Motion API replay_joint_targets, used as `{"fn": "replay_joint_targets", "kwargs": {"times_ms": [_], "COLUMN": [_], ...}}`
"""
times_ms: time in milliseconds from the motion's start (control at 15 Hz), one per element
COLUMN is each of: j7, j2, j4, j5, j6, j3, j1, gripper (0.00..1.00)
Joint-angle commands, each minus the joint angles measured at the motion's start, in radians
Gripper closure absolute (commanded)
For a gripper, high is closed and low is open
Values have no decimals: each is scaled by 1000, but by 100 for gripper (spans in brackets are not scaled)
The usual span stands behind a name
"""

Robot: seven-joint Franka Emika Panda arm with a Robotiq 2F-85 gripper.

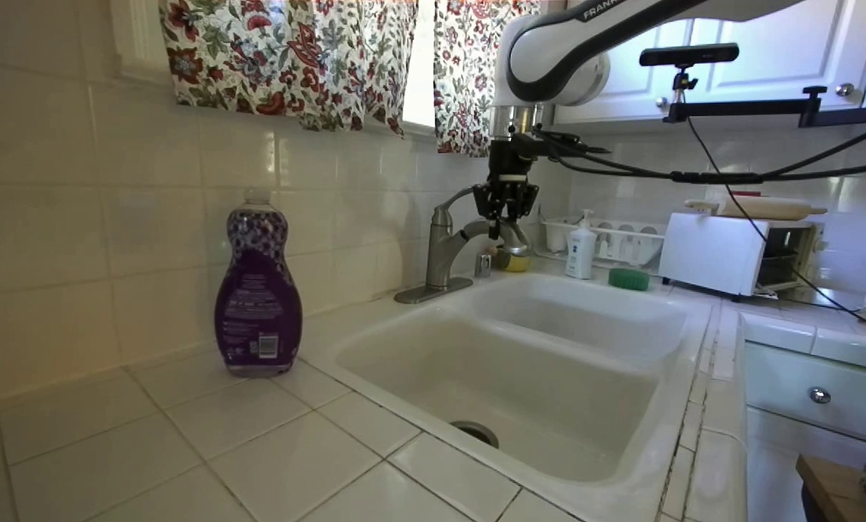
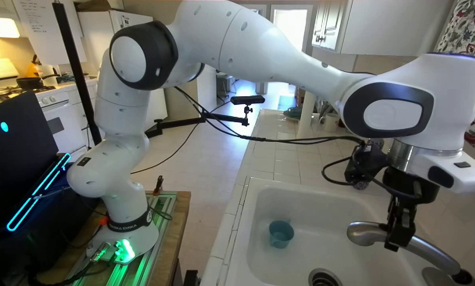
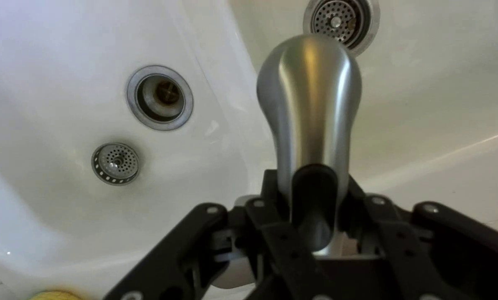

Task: Push in the tap faucet

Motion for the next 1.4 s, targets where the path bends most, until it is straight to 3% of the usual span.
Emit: {"fn": "replay_joint_targets", "kwargs": {"times_ms": [0, 333, 533, 1333], "j7": [-17, -23, -91, -367], "j2": [89, 137, 160, 178], "j4": [159, 265, 307, 314], "j5": [63, 112, 104, 55], "j6": [-78, -166, -205, -153], "j3": [5, 3, 3, 14], "j1": [-51, -84, -105, -133], "gripper": [89, 89, 89, 89]}}
